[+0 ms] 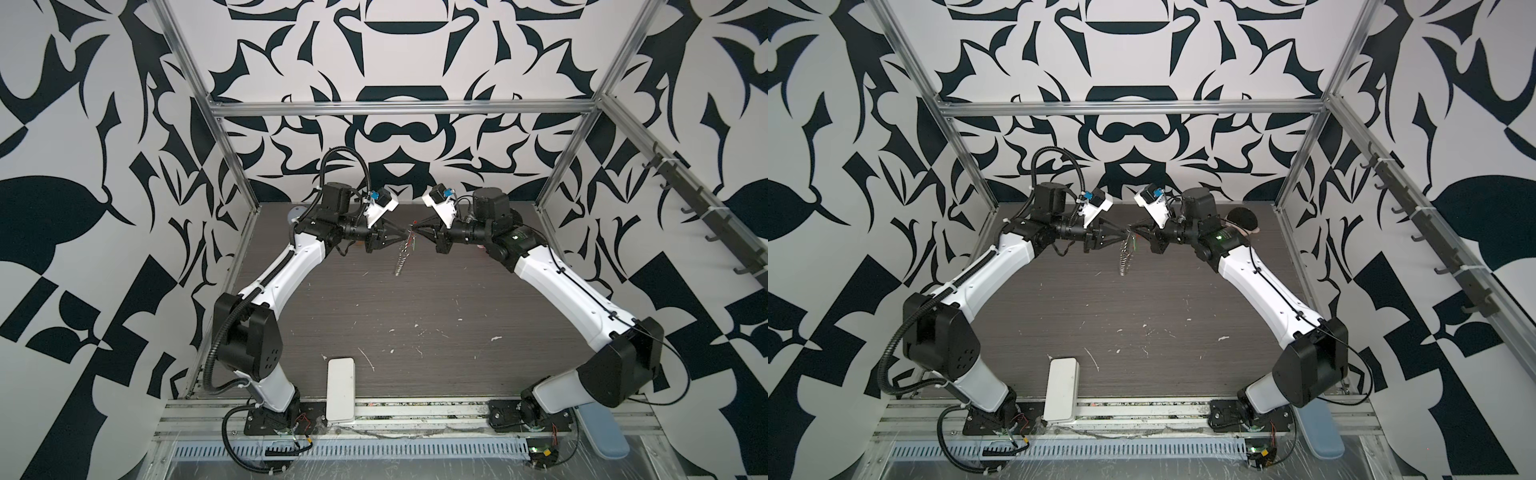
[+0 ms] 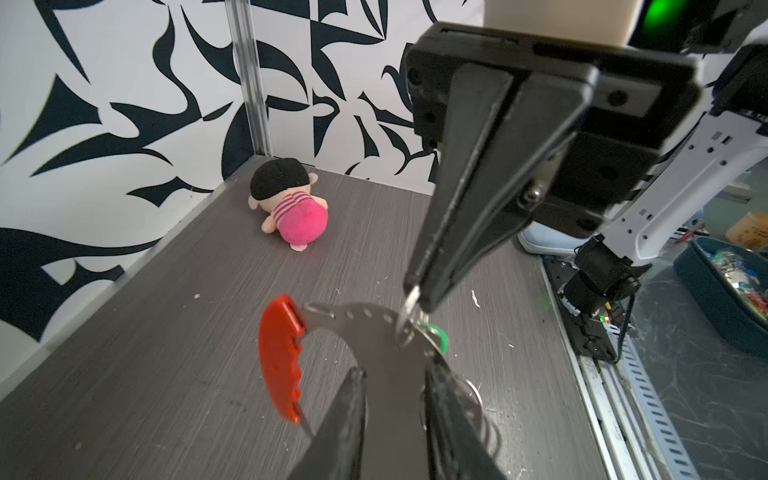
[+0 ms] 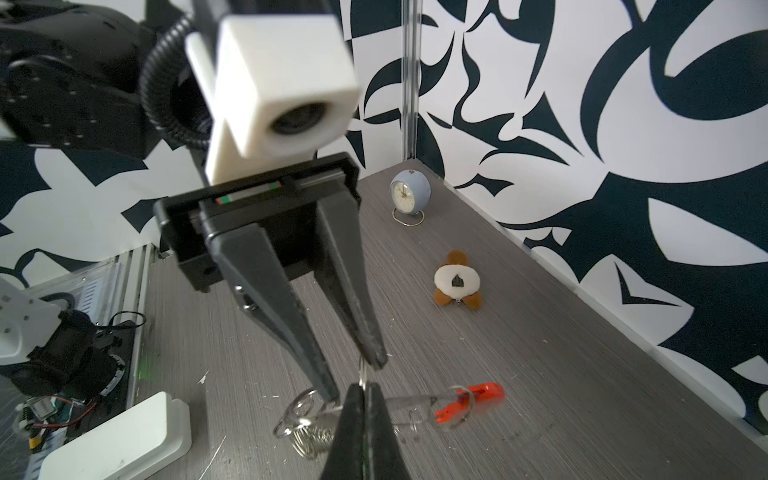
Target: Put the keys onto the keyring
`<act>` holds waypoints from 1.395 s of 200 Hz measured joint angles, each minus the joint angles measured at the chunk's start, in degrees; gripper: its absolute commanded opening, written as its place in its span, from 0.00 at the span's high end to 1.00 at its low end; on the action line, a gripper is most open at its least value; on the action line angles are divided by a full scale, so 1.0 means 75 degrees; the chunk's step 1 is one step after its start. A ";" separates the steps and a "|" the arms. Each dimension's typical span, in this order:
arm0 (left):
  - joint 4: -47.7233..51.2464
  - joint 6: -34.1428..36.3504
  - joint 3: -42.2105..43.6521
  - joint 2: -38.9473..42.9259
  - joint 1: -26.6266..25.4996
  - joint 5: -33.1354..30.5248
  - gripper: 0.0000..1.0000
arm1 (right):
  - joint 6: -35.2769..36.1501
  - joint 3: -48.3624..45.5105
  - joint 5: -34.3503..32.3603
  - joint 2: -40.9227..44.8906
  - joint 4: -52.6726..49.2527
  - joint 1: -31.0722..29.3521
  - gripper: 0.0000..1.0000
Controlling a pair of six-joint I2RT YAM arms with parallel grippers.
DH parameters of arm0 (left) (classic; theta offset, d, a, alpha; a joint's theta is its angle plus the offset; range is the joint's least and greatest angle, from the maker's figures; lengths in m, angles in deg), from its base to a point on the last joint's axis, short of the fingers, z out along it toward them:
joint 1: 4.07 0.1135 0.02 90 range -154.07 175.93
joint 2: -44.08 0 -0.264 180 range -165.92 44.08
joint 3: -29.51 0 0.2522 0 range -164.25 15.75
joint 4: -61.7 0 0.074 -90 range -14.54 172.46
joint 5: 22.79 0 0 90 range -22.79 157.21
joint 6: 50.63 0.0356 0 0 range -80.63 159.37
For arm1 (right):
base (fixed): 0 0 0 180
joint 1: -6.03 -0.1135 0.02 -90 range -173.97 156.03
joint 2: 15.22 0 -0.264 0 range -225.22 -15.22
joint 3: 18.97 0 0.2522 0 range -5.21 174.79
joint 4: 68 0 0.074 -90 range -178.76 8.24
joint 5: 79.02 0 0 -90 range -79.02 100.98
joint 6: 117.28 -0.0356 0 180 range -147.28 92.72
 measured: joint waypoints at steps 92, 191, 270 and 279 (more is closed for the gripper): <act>0.0656 0.0195 -0.0434 -0.0128 0.0184 0.0425 0.81 | 0.0169 -0.0052 0.0119 -0.0020 -0.0254 -0.0012 1.00; 0.1746 0.0679 -0.1189 -0.0586 0.0204 0.0577 0.84 | 0.0306 -0.0035 0.0122 -0.0192 -0.0393 -0.0192 1.00; 0.1821 0.0720 -0.1189 -0.0618 0.0207 0.0632 0.77 | 0.0297 -0.0032 0.0143 -0.0192 -0.0388 -0.0198 1.00; 0.1821 0.0717 -0.1189 -0.0618 0.0213 0.0632 0.75 | 0.0297 -0.0032 0.0152 -0.0192 -0.0388 -0.0198 1.00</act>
